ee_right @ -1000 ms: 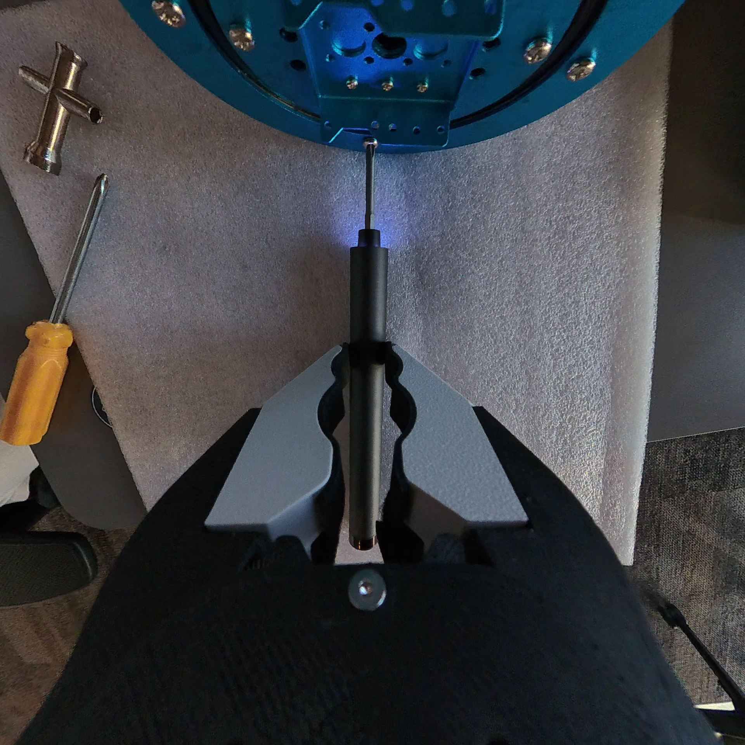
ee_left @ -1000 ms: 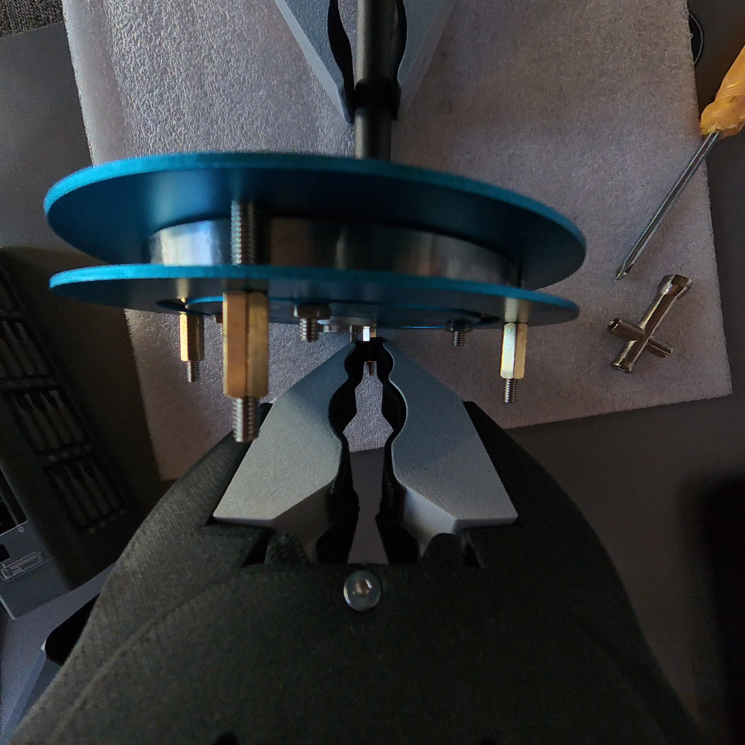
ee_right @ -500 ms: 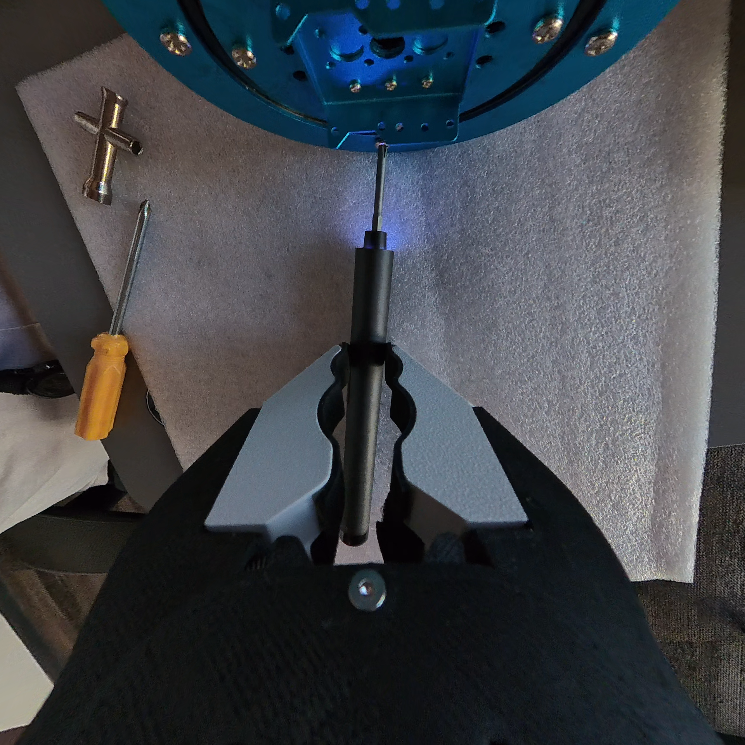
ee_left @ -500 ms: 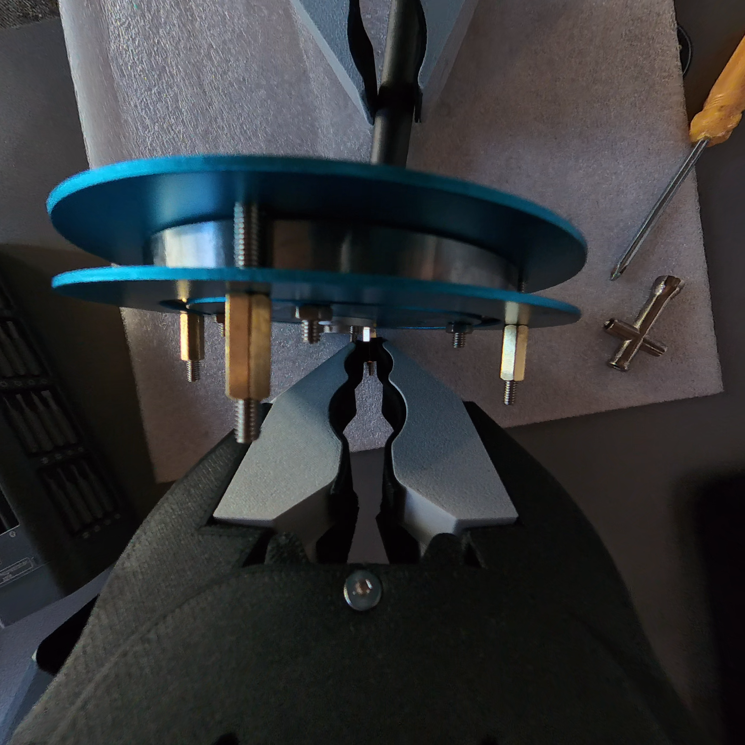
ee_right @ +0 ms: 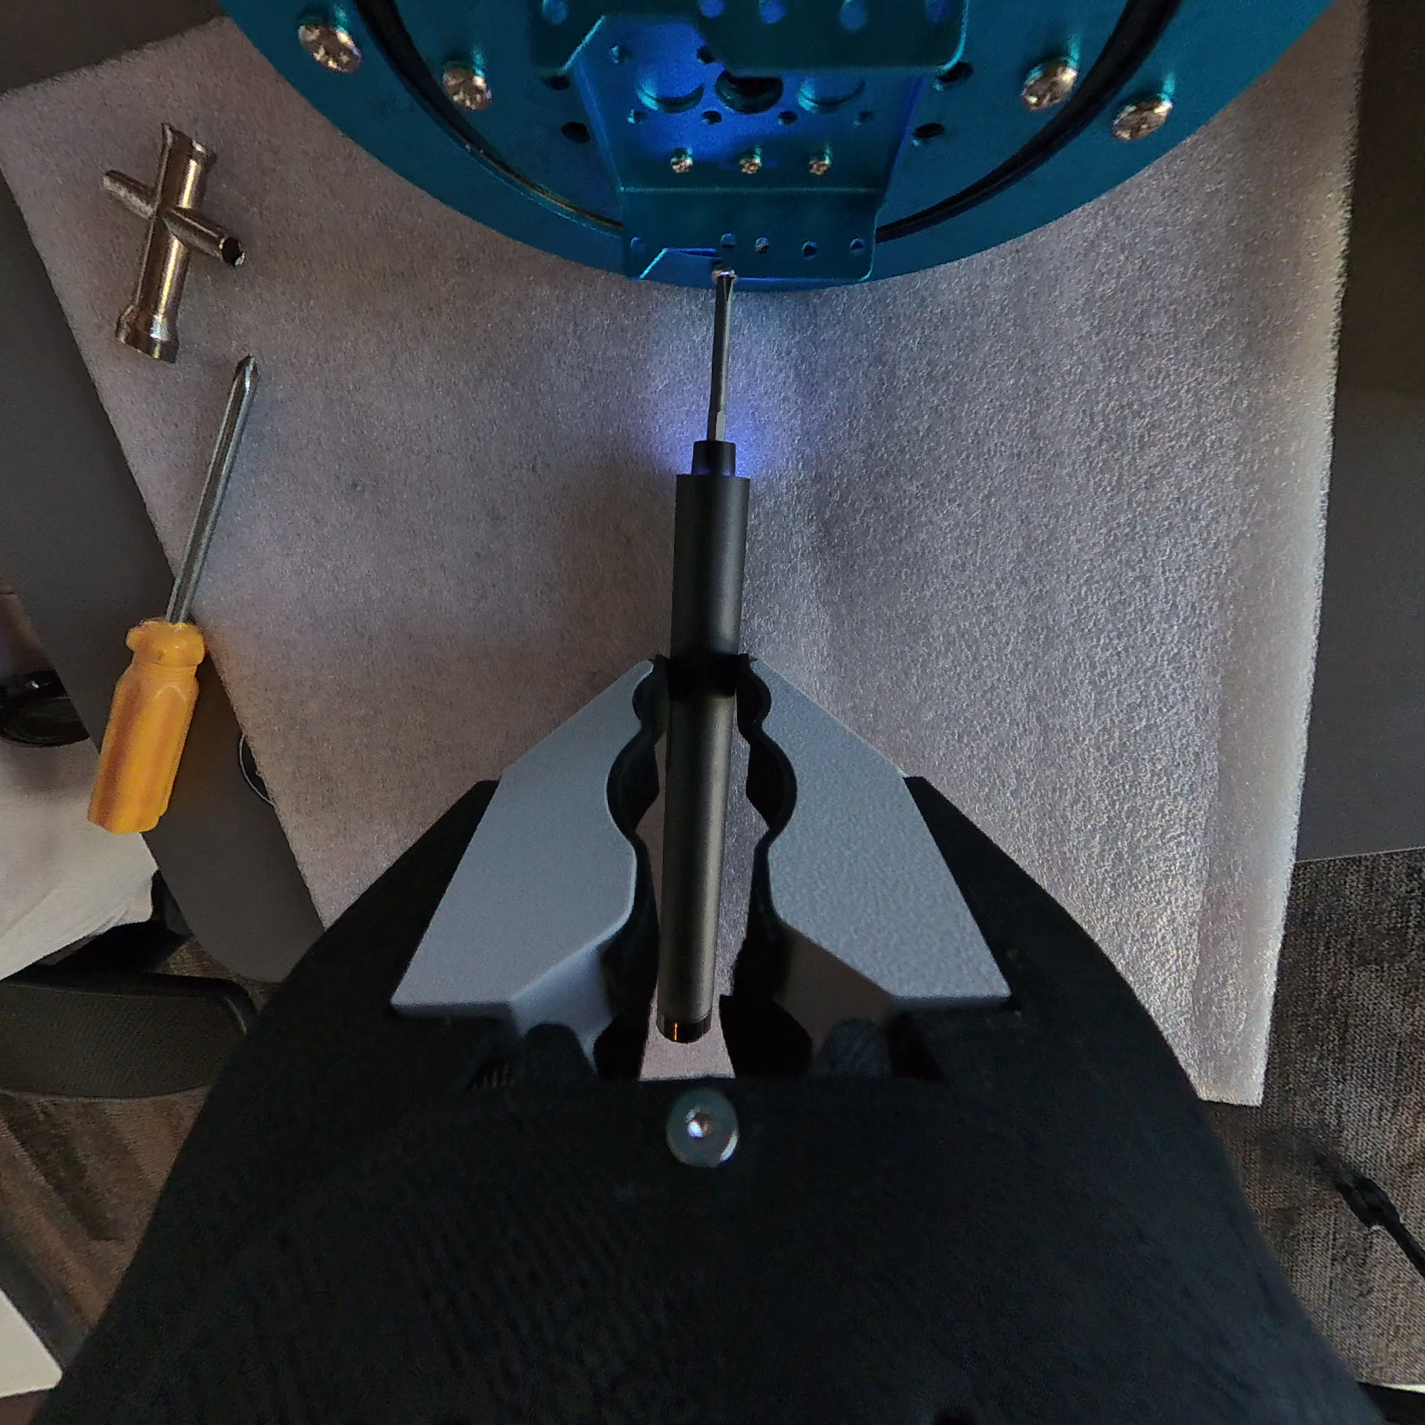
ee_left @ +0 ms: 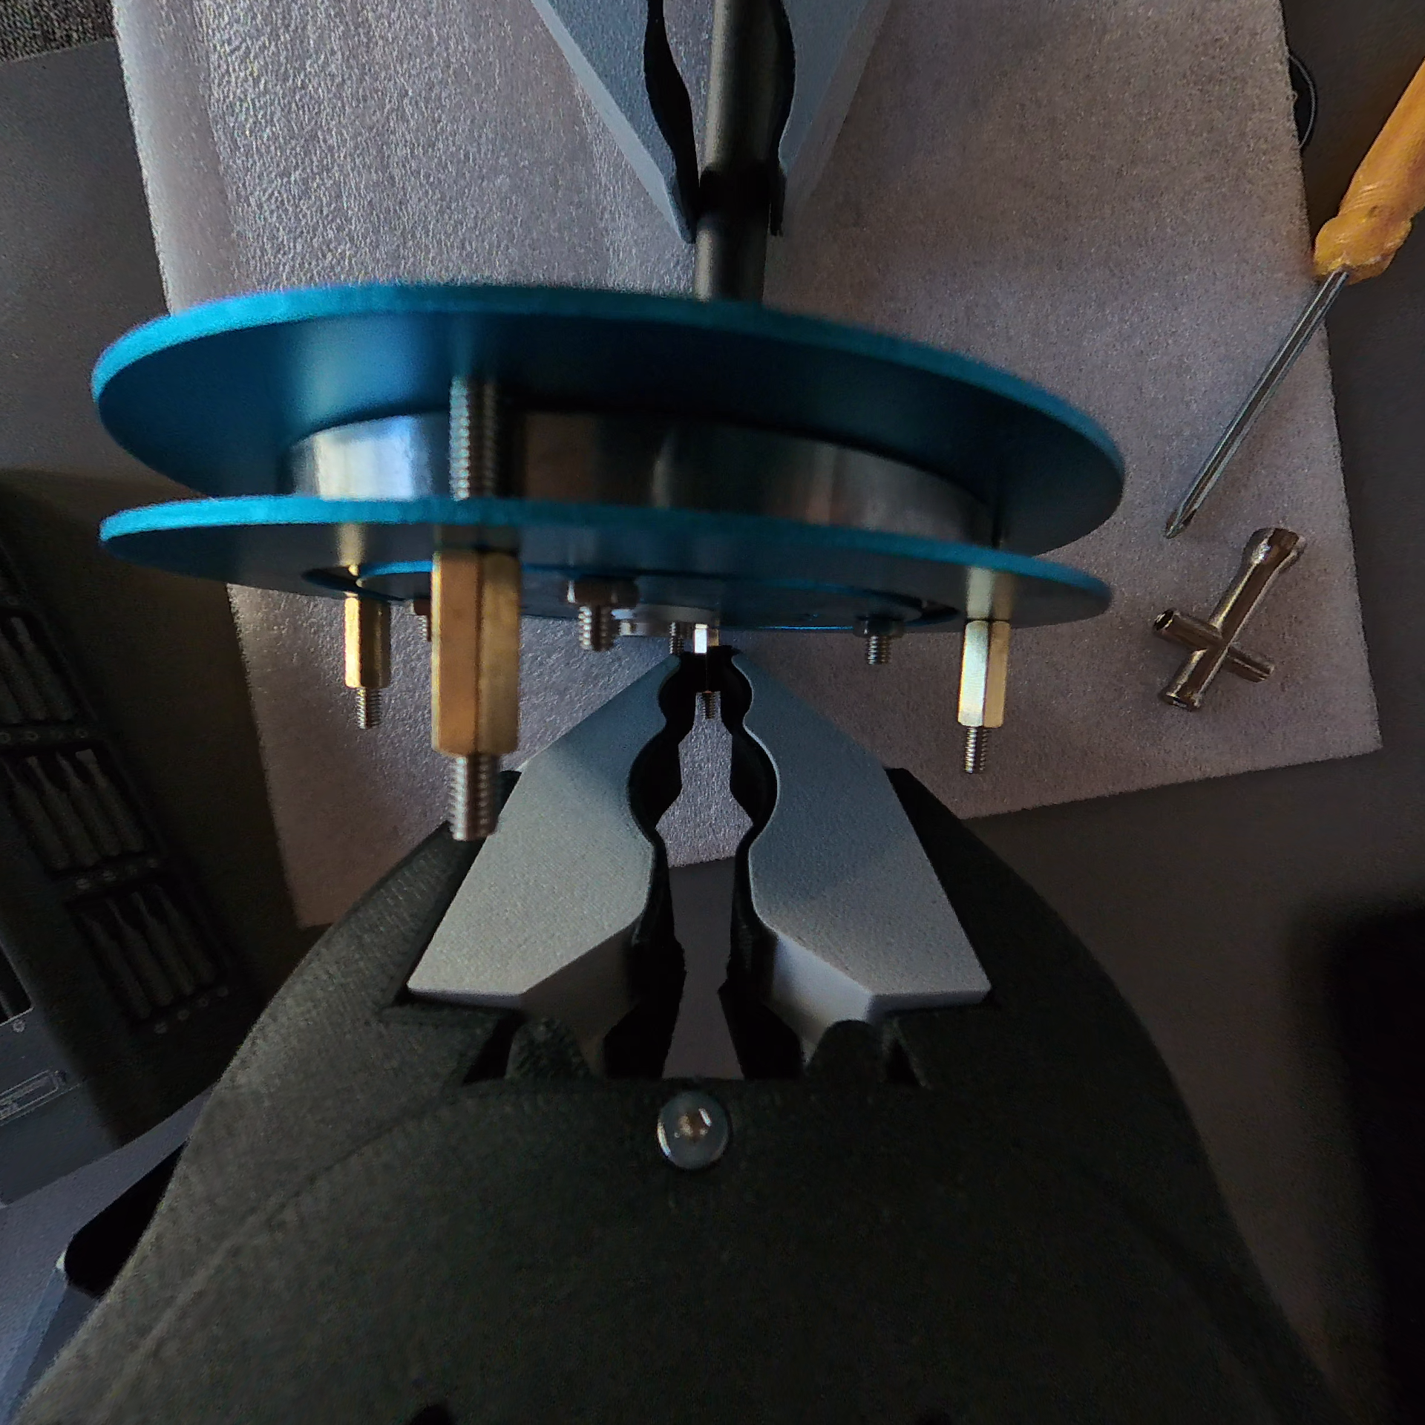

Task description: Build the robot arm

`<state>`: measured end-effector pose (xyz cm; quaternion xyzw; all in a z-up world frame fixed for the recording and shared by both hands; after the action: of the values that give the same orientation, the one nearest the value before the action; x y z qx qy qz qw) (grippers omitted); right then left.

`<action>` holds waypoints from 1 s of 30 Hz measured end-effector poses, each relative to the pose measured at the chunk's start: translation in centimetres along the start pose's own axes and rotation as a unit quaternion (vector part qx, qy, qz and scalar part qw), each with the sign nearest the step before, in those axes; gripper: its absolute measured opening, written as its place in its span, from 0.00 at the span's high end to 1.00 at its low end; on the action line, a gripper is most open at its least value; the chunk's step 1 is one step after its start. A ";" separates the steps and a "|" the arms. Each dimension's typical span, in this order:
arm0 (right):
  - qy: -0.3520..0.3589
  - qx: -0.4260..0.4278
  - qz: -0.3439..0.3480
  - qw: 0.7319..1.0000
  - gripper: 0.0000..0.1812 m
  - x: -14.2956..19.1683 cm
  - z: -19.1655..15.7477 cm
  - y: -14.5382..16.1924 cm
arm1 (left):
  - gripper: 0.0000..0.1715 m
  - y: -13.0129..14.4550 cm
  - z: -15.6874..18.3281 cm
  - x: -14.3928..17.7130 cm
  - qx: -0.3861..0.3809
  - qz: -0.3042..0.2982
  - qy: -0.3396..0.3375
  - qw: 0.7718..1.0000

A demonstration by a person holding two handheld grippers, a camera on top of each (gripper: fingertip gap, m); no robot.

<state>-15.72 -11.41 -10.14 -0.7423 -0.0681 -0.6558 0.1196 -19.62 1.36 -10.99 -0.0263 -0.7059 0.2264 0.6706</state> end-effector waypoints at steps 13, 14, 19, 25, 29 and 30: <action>-0.001 0.003 0.001 1.000 0.91 0.0 0.1 0.0 | 0.98 0.0 0.0 0.0 -0.001 0.001 -0.003 1.000; -0.002 0.005 0.001 1.000 0.91 0.0 0.2 0.1 | 0.98 0.0 0.0 0.0 -0.001 0.001 -0.003 1.000; 0.036 0.014 -0.023 0.999 0.91 0.3 1.3 1.0 | 0.98 0.0 0.0 0.0 -0.002 0.002 -0.005 1.000; 0.080 0.057 -0.021 0.995 0.91 0.4 2.9 1.1 | 0.98 0.0 0.0 0.0 0.000 0.003 -0.002 1.000; 0.100 0.068 0.002 0.993 0.82 1.2 3.2 1.2 | 0.98 0.0 0.0 0.0 -0.001 0.005 -0.002 1.000; 0.111 0.076 0.017 0.991 0.82 2.0 3.1 1.0 | 0.98 0.0 0.0 0.0 -0.001 0.005 -0.002 1.000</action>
<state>-12.24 -11.64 -8.60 -0.6545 -0.0917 -0.7251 0.1937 -19.61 1.37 -11.02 -0.0297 -0.7074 0.2295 0.6679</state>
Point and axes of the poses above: each gripper's, where its closed fingertips meet, x back along the fingers, y out of its underside, z = x × y across the jaws, the point moved 5 cm from there along x, back along the fingers, and after that the axes turned 11 degrees about -z, right-handed, at the moved point
